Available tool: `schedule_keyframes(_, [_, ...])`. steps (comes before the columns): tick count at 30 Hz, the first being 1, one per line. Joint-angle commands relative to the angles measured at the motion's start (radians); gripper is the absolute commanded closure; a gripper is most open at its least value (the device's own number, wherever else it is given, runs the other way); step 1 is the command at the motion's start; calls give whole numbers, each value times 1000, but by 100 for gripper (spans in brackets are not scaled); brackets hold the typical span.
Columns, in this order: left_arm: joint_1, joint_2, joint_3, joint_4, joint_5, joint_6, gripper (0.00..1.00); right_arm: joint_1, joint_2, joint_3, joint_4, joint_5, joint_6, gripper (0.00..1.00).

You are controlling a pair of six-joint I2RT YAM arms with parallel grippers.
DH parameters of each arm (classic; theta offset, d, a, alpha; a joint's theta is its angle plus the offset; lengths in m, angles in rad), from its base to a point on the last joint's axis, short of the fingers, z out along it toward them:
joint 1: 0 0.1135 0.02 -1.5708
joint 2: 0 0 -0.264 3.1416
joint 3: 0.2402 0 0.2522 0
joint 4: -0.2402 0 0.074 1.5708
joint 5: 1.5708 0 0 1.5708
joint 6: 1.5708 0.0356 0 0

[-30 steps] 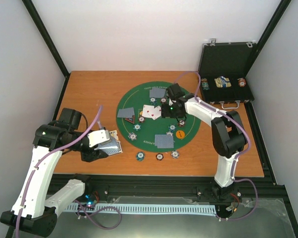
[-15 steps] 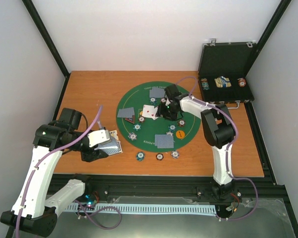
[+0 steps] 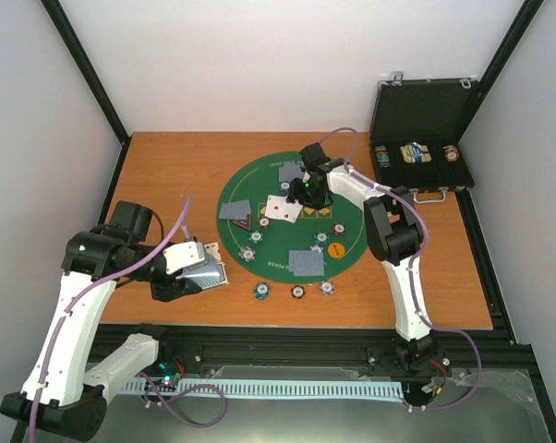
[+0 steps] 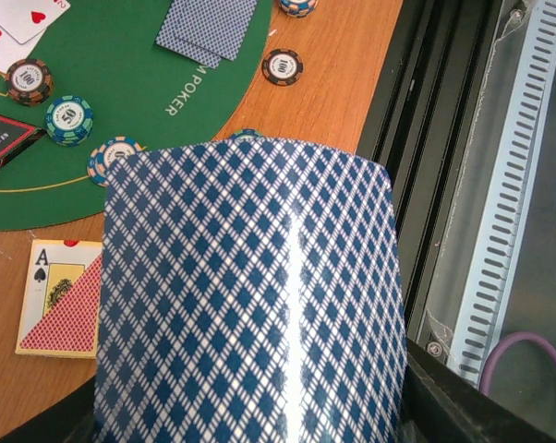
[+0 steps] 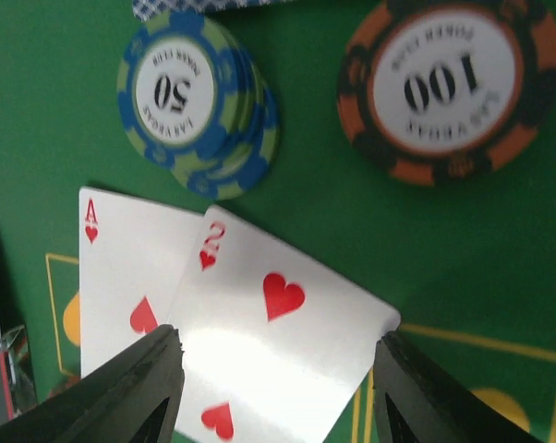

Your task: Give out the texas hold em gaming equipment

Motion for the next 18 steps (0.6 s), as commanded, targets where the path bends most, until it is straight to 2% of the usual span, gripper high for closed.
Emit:
schedule_keyframes(1, [0, 0, 6, 4, 13, 24, 88, -12, 63, 87, -79, 51, -58, 43])
schedule_keyframes(5, [1, 0, 2, 8, 16, 26, 87, -10, 0, 53, -70, 45, -64, 43])
schedule_keyframes(10, [1, 2, -3, 13, 21, 24, 87, 5, -215, -109, 21, -35, -36, 32])
schedule_keyframes(14, [1, 5, 4, 12, 25, 25, 87, 42, -459, -314, 142, -207, 26, 24])
schedule_keyframes(18, [1, 3, -2, 13, 29, 24, 87, 119, -666, -533, 312, -372, 142, 11])
